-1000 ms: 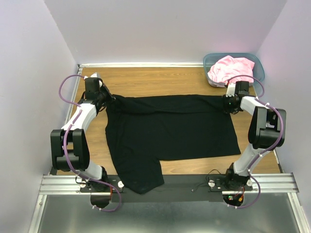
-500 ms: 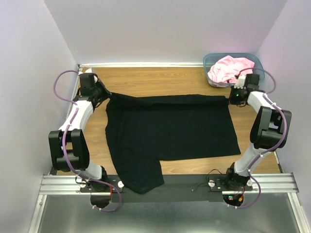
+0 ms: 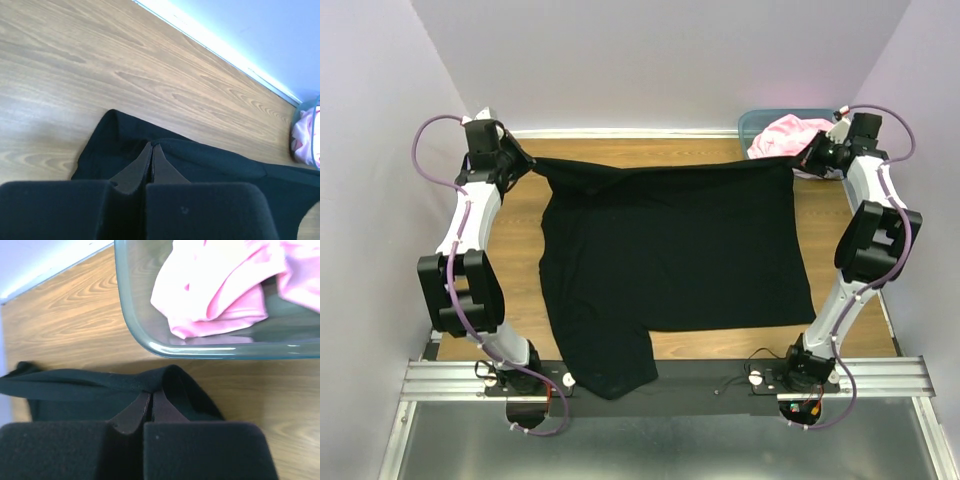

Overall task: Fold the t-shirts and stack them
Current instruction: Fold the tshirt

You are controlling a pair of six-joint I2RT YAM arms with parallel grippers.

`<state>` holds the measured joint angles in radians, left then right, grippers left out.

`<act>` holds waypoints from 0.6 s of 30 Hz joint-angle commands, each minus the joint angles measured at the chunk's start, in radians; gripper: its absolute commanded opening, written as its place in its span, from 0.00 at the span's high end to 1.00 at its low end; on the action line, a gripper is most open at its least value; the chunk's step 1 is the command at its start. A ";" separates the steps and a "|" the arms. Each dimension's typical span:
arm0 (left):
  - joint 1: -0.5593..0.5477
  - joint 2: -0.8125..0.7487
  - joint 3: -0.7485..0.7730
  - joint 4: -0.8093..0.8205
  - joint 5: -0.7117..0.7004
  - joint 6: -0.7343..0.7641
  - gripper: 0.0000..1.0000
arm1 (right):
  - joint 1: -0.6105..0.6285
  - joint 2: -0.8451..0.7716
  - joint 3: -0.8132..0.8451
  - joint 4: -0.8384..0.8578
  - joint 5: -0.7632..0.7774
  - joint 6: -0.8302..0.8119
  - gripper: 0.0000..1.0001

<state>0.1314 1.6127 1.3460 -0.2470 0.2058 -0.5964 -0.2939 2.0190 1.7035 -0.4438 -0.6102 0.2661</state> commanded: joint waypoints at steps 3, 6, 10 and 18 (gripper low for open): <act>0.016 0.066 0.081 -0.052 0.063 -0.014 1.00 | -0.007 0.081 0.042 -0.065 -0.059 0.097 0.99; 0.014 0.024 0.053 -0.058 0.069 -0.038 1.00 | -0.007 0.070 0.024 -0.068 -0.022 0.093 0.99; 0.016 -0.045 0.021 -0.058 0.037 -0.057 1.00 | -0.008 0.053 0.004 -0.079 0.009 0.085 0.99; 0.014 -0.112 0.025 -0.092 0.020 -0.052 1.00 | -0.008 0.034 -0.011 -0.099 0.104 0.096 0.99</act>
<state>0.1318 1.5597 1.3792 -0.3241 0.2417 -0.6384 -0.2939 2.0922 1.7042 -0.5198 -0.5915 0.3454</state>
